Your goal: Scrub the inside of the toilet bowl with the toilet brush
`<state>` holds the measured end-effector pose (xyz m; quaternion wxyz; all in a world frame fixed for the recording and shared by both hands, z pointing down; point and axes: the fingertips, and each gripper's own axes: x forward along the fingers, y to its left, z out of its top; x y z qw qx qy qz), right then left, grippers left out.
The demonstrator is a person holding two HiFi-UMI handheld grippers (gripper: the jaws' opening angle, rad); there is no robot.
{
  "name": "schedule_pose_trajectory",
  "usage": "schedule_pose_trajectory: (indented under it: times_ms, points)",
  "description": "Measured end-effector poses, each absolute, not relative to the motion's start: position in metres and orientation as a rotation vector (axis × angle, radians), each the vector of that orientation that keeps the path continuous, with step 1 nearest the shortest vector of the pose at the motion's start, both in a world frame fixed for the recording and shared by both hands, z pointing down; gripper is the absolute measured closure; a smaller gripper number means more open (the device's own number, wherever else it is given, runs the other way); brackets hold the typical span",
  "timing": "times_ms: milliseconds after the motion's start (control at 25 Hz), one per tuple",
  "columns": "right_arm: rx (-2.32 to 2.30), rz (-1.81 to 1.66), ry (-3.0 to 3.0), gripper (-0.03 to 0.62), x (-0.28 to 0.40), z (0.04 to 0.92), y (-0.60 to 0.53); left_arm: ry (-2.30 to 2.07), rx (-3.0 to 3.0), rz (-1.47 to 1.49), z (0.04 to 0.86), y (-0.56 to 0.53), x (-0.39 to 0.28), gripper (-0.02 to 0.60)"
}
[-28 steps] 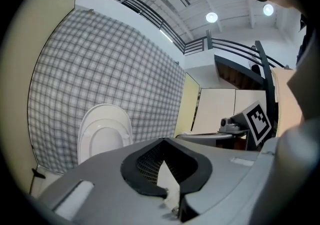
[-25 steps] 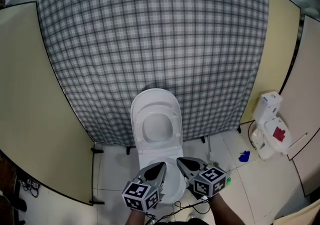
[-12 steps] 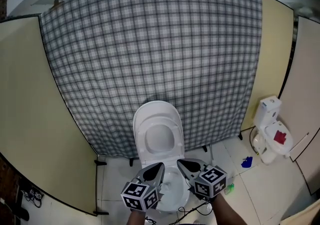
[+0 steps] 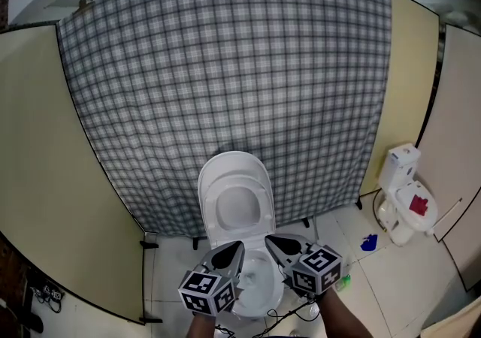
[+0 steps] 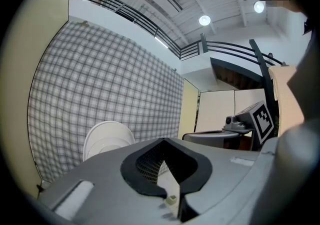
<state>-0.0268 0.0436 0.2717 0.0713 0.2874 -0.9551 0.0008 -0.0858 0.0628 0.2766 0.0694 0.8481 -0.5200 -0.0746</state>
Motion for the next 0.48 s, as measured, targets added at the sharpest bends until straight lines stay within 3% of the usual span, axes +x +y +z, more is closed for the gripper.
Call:
schedule_pose_trajectory:
  times_ms: [200, 480]
  points:
    - [0.91, 0.082, -2.866, 0.585, -0.058, 0.231, 0.025, -1.512, 2.575, -0.13, 0.229, 0.041, -0.117, 0.592]
    - [0.899, 0.153, -2.869, 0.585, -0.041, 0.195, -0.031, -1.498, 2.566, -0.071, 0.188, -0.016, -0.096, 0.592]
